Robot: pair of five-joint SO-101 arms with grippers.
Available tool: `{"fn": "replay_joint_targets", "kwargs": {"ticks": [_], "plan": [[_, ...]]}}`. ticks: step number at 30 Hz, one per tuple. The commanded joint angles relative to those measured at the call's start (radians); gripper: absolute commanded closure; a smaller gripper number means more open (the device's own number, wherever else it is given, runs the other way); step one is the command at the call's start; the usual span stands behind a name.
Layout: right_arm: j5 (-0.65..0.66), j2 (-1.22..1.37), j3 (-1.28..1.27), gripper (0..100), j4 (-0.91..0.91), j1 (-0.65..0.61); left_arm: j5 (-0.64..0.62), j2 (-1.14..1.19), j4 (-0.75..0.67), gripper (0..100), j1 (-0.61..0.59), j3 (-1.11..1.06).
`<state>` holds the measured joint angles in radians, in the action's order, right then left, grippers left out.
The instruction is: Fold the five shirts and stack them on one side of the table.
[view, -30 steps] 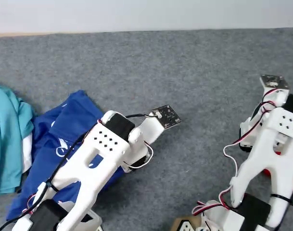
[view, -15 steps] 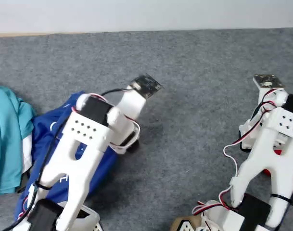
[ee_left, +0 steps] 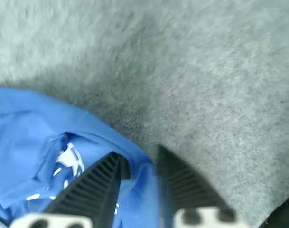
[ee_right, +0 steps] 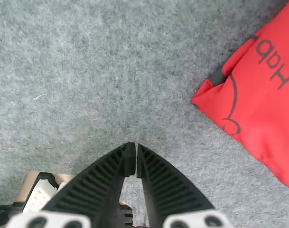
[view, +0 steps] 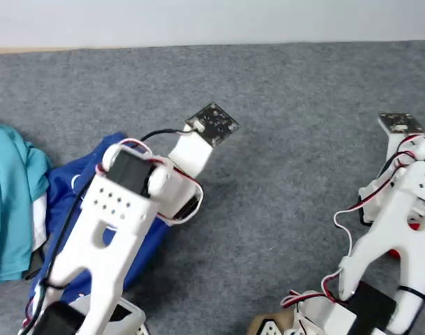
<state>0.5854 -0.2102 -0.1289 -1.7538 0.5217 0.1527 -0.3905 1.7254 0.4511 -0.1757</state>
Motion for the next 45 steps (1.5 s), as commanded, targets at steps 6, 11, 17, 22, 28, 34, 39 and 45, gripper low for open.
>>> {"fn": "replay_joint_targets", "kwargs": {"ticks": [6,11,17,22,28,34,39,45], "plan": [[0.011,-0.044,0.058,98.0,-0.041,0.008,-0.008,-0.195,0.029,100,0.023,0.031],[0.011,-0.044,0.058,98.0,-0.041,0.012,-0.009,-0.247,0.028,100,0.023,0.036],[0.011,-0.044,0.057,98.0,-0.041,0.012,-0.044,-0.299,-0.023,100,-0.029,0.114],[0.008,-0.039,0.054,98.0,-0.041,0.012,-0.126,-0.328,-0.097,100,-0.066,0.254],[0.006,-0.036,0.054,98.0,-0.041,0.012,-0.126,-0.328,-0.169,100,-0.071,0.387],[0.006,-0.035,0.052,98.0,-0.041,0.008,-0.129,-0.327,-0.278,100,-0.068,0.472],[0.008,-0.035,0.052,98.0,-0.041,0.008,-0.129,-0.325,-0.307,100,-0.069,0.544],[0.006,-0.035,0.052,98.0,-0.039,0.007,-0.129,-0.315,-0.318,100,-0.075,0.619]]}}
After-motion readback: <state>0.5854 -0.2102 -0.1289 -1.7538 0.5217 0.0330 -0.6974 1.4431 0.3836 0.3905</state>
